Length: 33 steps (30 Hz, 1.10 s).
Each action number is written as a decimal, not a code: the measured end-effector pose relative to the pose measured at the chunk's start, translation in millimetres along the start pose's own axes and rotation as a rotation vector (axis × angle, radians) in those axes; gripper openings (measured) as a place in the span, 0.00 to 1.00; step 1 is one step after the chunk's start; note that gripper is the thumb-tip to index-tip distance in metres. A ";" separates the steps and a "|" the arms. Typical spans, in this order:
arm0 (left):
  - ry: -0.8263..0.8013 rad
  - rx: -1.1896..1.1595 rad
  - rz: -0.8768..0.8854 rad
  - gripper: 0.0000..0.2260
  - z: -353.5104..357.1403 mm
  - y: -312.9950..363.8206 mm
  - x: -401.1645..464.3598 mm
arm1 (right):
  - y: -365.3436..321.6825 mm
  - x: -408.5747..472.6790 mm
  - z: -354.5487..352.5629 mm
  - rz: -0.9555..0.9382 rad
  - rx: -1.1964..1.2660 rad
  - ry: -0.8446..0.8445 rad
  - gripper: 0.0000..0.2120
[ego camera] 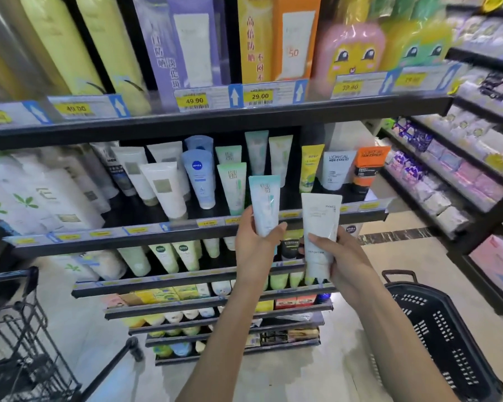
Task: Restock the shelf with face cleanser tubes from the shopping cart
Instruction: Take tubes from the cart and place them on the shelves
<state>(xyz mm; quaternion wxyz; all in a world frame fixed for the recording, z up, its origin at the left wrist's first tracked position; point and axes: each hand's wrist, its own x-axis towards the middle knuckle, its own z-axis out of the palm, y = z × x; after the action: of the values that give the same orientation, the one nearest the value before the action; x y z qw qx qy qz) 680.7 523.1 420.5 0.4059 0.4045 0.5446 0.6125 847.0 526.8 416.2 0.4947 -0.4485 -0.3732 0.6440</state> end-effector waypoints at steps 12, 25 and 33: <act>0.264 0.316 0.178 0.22 52.3 10.4 46.8 | -26.6 41.1 -33.3 0.037 -0.049 -0.123 0.18; 0.391 0.573 0.060 0.15 70.7 1.5 105.4 | -40.5 63.7 -54.3 0.056 -0.044 -0.187 0.20; 0.386 0.706 0.015 0.18 78.2 -11.7 114.2 | -41.6 63.0 -59.0 0.049 -0.025 -0.212 0.24</act>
<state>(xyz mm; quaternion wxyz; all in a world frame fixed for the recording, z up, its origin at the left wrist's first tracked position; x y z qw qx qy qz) 715.5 657.6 421.1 0.1276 0.4007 0.7847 0.4554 908.7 599.8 422.7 0.4310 -0.3932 -0.4203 0.6950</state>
